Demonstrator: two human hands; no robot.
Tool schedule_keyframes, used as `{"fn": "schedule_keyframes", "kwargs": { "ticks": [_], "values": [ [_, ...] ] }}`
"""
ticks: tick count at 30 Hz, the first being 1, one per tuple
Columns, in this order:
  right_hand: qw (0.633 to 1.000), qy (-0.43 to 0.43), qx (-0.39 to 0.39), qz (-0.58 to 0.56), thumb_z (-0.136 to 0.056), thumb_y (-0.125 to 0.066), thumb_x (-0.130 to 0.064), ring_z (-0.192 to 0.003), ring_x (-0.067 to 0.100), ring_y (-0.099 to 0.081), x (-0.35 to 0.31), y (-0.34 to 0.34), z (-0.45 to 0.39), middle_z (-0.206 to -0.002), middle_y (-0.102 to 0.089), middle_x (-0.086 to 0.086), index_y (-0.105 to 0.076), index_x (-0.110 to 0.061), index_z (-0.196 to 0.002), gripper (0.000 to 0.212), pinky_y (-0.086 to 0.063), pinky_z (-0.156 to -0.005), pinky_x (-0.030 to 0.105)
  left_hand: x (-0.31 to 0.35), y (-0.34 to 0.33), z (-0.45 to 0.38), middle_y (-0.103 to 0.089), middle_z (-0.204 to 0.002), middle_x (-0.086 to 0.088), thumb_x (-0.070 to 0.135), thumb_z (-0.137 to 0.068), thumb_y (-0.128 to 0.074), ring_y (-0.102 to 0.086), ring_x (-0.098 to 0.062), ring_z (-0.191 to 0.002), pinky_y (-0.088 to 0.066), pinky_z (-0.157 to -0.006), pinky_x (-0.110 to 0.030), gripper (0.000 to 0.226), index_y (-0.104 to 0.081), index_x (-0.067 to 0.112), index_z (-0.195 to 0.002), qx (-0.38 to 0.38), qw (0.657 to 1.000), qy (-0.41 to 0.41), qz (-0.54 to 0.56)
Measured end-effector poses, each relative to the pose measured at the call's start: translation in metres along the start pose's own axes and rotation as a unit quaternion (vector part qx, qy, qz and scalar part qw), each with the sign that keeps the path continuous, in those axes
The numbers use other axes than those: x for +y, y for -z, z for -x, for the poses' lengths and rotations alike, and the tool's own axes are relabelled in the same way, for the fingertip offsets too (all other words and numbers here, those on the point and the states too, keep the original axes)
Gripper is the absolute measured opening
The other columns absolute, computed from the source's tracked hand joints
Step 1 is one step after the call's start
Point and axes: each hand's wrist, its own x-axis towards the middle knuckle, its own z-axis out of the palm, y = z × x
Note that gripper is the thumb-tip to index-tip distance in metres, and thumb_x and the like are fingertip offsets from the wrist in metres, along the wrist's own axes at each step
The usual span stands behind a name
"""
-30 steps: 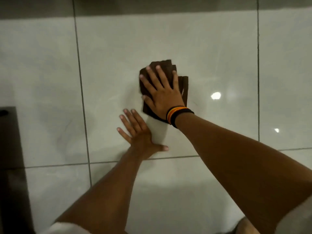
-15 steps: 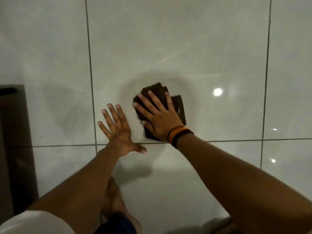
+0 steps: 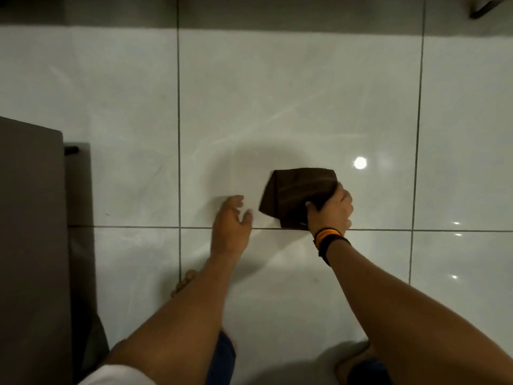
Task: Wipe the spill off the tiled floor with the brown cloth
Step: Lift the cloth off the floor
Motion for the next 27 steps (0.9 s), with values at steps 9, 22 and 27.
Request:
{"fn": "schedule_keyframes", "kwargs": {
  "ticks": [9,22,27],
  "values": [
    [0.959,-0.116,-0.145,-0.215,-0.075,-0.079,-0.014,-0.093,0.037,-0.074,-0.017,0.021,0.007,-0.095,-0.076,0.016,-0.071,-0.010,-0.095,0.021,-0.064,-0.088,0.050,0.044,-0.058,-0.009,-0.074,-0.104,-0.012,0.026,-0.092,-0.070,-0.071,-0.030,-0.099,-0.060,-0.089,-0.042,0.026,-0.070,0.007,-0.111,-0.064,0.992,0.088,0.056],
    [0.910,-0.040,-0.318,-0.262,-0.093,-0.068,-0.041,-0.105,0.027,-0.071,-0.166,0.168,0.295,-0.114,-0.074,0.007,-0.063,-0.019,-0.123,0.037,-0.057,-0.074,0.033,0.102,0.230,0.211,-0.065,-0.100,-0.002,0.036,-0.101,-0.050,-0.066,-0.024,-0.097,-0.059,-0.081,-0.038,0.025,-0.064,0.015,-0.103,0.128,0.935,0.134,0.301],
    [0.903,0.076,-0.383,-0.180,-0.085,-0.049,-0.036,-0.086,0.028,-0.067,-0.289,0.148,0.399,-0.106,-0.072,0.012,-0.063,-0.013,-0.113,0.038,-0.052,-0.061,0.029,0.085,0.357,0.238,-0.066,-0.097,0.008,0.042,-0.095,-0.065,-0.069,-0.021,-0.097,-0.056,-0.073,-0.027,0.024,-0.062,0.022,-0.108,0.289,0.865,0.139,0.385]
  ]
}}
